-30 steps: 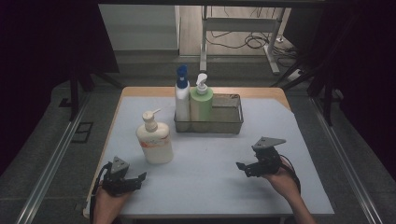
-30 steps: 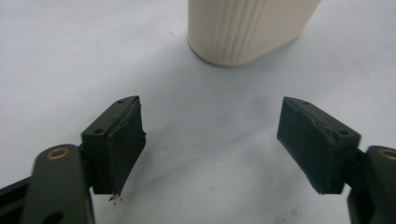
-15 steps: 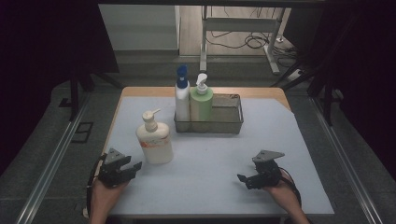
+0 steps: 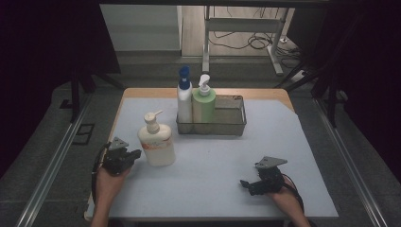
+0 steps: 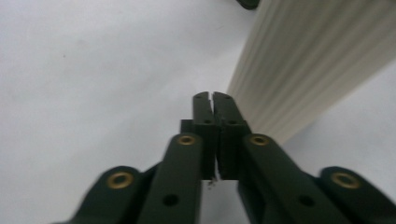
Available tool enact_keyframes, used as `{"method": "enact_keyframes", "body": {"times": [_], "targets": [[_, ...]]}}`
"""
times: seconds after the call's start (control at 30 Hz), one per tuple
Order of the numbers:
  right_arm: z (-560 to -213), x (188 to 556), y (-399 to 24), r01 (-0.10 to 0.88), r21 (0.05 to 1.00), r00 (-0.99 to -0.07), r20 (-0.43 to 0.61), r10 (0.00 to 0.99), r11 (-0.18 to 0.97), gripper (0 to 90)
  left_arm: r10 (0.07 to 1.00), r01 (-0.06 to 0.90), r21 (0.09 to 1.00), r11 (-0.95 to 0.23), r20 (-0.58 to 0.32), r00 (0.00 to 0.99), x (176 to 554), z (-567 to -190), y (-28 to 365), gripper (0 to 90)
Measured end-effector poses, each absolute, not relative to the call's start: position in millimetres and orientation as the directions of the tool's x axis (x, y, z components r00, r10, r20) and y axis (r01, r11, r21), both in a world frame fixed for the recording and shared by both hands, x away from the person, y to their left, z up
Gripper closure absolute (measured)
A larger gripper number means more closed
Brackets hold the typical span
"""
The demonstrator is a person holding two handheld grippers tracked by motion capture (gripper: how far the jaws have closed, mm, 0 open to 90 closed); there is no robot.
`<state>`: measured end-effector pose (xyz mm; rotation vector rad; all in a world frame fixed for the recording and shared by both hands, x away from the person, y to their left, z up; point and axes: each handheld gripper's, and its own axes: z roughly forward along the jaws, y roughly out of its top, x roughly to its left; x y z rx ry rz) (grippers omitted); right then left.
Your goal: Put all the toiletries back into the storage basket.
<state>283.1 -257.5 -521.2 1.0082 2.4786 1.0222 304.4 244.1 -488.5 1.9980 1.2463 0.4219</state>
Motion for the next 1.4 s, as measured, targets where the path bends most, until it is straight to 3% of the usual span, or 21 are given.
{"method": "enact_keyframes", "body": {"times": [0.5, 0.97, 1.4], "targets": [[-522.0, 282.6, -257.9, 0.499, 0.707, -0.717, 0.011, 0.697, 0.502, 7.0, 0.841, 0.619, 0.749, -0.237, -0.162, 0.517, 335.7, -494.8, 233.9, 89.2], [-522.1, 282.6, -258.1, 0.499, 0.707, -0.717, 0.013, 0.697, 0.501, 7.0, 0.832, 0.616, 0.758, -0.215, -0.189, 0.522, 326.3, -500.7, 235.1, 89.3], [-522.1, 282.6, -258.1, 0.499, 0.707, -0.718, 0.013, 0.696, 0.501, 7.0, 0.807, 0.610, 0.748, -0.263, -0.176, 0.563, 317.5, -499.8, 225.4, 89.3]]}}
